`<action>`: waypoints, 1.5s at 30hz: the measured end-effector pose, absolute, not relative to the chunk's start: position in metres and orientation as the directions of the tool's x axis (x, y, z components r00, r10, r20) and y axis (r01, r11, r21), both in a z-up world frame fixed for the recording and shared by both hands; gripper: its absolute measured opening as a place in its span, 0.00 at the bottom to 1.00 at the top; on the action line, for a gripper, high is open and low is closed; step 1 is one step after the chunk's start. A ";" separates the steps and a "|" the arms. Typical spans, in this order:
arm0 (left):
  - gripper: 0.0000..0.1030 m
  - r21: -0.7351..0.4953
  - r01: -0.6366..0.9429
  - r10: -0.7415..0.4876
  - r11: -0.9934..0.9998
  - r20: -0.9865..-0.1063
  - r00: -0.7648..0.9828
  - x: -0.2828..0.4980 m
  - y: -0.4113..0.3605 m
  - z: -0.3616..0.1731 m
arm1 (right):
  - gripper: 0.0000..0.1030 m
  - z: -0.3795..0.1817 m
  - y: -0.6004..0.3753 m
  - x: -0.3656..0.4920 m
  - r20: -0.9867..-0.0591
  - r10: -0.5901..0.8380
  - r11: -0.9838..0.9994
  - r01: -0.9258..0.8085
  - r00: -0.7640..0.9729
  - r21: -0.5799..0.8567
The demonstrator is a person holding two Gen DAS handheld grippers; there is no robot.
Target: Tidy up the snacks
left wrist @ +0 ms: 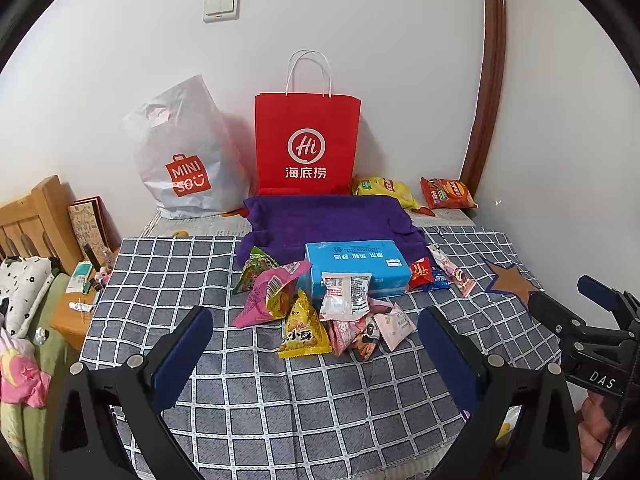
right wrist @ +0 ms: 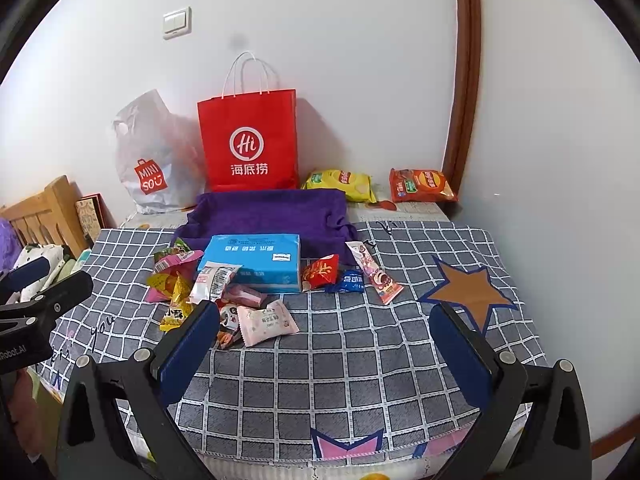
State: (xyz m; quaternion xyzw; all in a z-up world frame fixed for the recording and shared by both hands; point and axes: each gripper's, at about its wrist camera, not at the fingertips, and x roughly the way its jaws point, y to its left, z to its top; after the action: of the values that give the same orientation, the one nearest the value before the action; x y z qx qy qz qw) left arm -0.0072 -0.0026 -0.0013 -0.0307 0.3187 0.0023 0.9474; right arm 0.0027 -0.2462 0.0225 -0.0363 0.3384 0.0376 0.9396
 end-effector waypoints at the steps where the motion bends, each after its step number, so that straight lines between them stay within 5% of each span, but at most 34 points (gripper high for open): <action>1: 1.00 -0.057 -0.024 -0.016 0.998 -0.603 0.798 -0.007 -0.003 -0.002 | 1.00 0.022 -0.246 0.003 -0.639 0.045 0.995 -0.094 0.768 -0.042; 45: 1.00 -0.059 -0.003 -0.033 0.998 -0.600 0.799 -0.005 -0.010 0.000 | 1.00 0.024 -0.243 -0.004 -0.637 0.046 0.994 -0.098 0.769 -0.046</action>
State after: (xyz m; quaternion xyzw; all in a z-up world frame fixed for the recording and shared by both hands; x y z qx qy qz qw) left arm -0.0052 -0.0098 -0.0003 -0.0287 0.3167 -0.0078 0.9481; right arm -0.0045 -0.2430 0.0238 -0.0384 0.3374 0.0384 0.9398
